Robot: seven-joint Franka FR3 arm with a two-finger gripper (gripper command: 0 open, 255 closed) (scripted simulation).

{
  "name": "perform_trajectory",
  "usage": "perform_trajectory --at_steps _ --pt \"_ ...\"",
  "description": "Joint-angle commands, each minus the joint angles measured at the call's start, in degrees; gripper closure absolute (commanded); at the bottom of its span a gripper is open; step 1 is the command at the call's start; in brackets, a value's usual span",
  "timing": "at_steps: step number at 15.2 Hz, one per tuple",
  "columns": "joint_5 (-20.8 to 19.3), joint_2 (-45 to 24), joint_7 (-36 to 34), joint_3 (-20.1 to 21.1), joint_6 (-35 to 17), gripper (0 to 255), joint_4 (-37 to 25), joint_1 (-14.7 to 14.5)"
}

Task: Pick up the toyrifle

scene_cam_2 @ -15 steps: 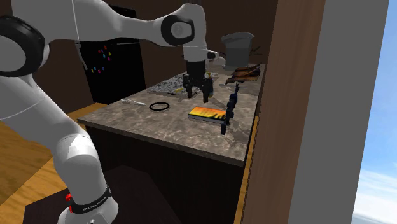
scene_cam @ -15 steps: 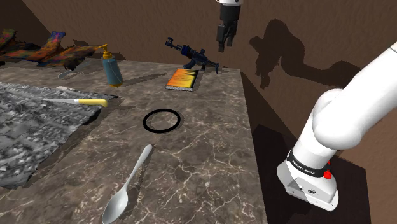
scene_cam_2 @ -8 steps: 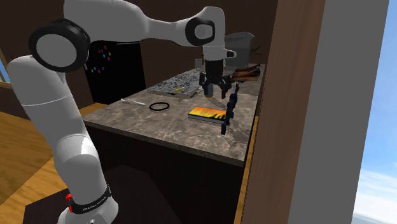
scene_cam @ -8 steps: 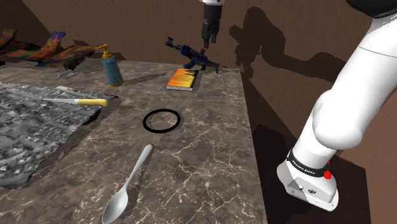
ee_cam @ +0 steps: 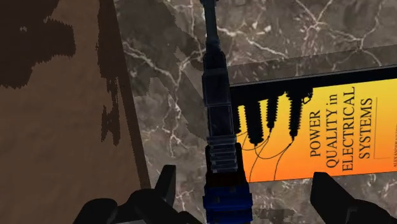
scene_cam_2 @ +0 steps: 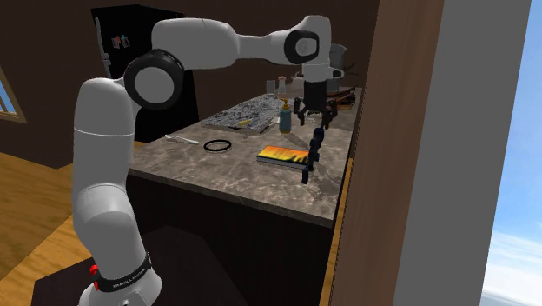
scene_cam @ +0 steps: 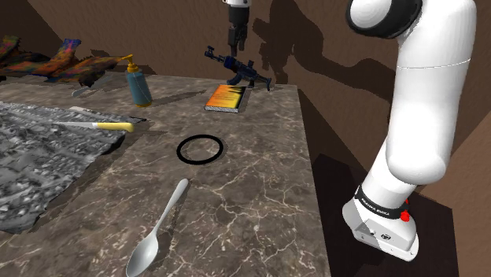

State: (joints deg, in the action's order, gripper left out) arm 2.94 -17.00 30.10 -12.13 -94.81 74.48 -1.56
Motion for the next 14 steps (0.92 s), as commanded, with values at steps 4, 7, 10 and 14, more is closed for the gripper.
perform_trajectory --at_steps 4,7,10,14 --pt "1.0 -4.6 1.8 0.4 -1.1 0 -3.6 0.6" --pt "0.8 -4.0 1.7 0.4 -3.7 0 -0.4 0.4" --pt "0.8 -3.8 1.7 0.4 -5.1 0 1.2 0.3" --pt "0.8 -3.7 1.7 0.4 -5.1 255 1.3 0.3"
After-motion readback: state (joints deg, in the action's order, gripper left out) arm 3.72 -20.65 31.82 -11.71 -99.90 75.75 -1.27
